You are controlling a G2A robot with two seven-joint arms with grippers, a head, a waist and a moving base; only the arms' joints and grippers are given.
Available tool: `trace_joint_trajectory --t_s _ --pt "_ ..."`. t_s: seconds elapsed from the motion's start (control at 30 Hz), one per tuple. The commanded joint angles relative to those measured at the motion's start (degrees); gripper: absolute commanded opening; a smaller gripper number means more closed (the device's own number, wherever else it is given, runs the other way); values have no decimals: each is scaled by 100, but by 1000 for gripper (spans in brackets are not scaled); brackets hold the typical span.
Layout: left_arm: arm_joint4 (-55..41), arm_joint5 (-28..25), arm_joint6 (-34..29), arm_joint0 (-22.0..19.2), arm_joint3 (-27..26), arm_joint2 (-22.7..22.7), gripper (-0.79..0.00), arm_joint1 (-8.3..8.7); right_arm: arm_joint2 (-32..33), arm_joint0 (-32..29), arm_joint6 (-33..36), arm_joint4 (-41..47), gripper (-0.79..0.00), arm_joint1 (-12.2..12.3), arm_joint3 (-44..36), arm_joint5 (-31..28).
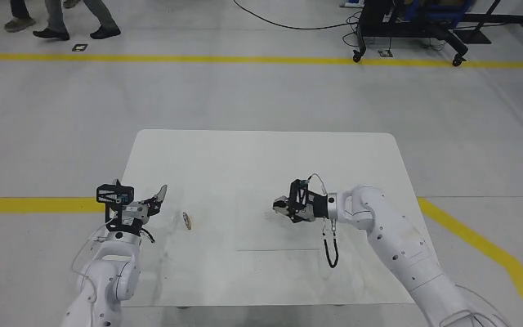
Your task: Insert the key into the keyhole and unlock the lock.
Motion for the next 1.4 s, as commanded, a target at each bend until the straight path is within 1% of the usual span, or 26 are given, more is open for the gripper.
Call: trace_joint_trajectory --t_s 0.0,0.2,0.23,0.3,0.4,0.5,0.6,0.63,0.93,0.97,1.0,1.03,1.07,1.13,1.2,1.27,1.37 --pt "0 0 0 0 0 0 0 0 15 -5 -10 22 -785 3 4 -5" --pt "0 0 0 0 0 0 0 0 15 -5 -10 22 -785 3 4 -5" --pt "0 0 0 0 0 0 0 0 6 -56 -187 192 -785 -6 -18 1" --pt "0 0 0 0 0 0 0 0 95 -139 -508 275 -785 -10 -14 288" --pt "0 0 0 0 0 0 0 0 206 -299 -1199 720 -785 -30 -71 414" --pt "0 0 0 0 0 0 0 0 329 -422 -1674 1251 -785 -34 -61 296" --pt "0 0 0 0 0 0 0 0 461 -543 -2025 2022 -785 -33 -20 53" --pt "0 0 0 0 0 0 0 0 498 -556 -2048 2134 -785 -23 -64 -5" --pt "-9 11 15 -11 -2 -17 0 0 519 -562 -2058 2147 -785 -16 -93 -5" --pt "-215 -19 63 -37 -3 -67 0 -8 519 -562 -2058 2147 -785 -16 -93 -5" --pt "-613 -130 116 -56 -35 -133 0 -19 532 -619 -2073 2223 -785 -21 -49 150" --pt "-854 -160 157 -88 -46 -269 0 -20 524 -686 -2159 2394 -785 -34 -45 228" --pt "-1094 -206 114 -107 -55 -353 0 -24 464 -750 -2261 2655 -785 -56 -39 165" --pt "-2464 -277 -415 -202 -164 -478 0 -63 303 -781 -2300 3097 -785 -103 47 122" --pt "-3938 -172 -1067 -296 -347 -590 0 -103 49 -713 -2184 3653 -785 -166 167 104" --pt "-5224 5 -1753 -360 -526 -643 0 -131 -206 -601 -2078 4188 -785 -237 227 44" --pt "-7061 410 -2561 -470 -675 -681 0 -174 -482 -386 -1815 4821 -785 -317 357 48"
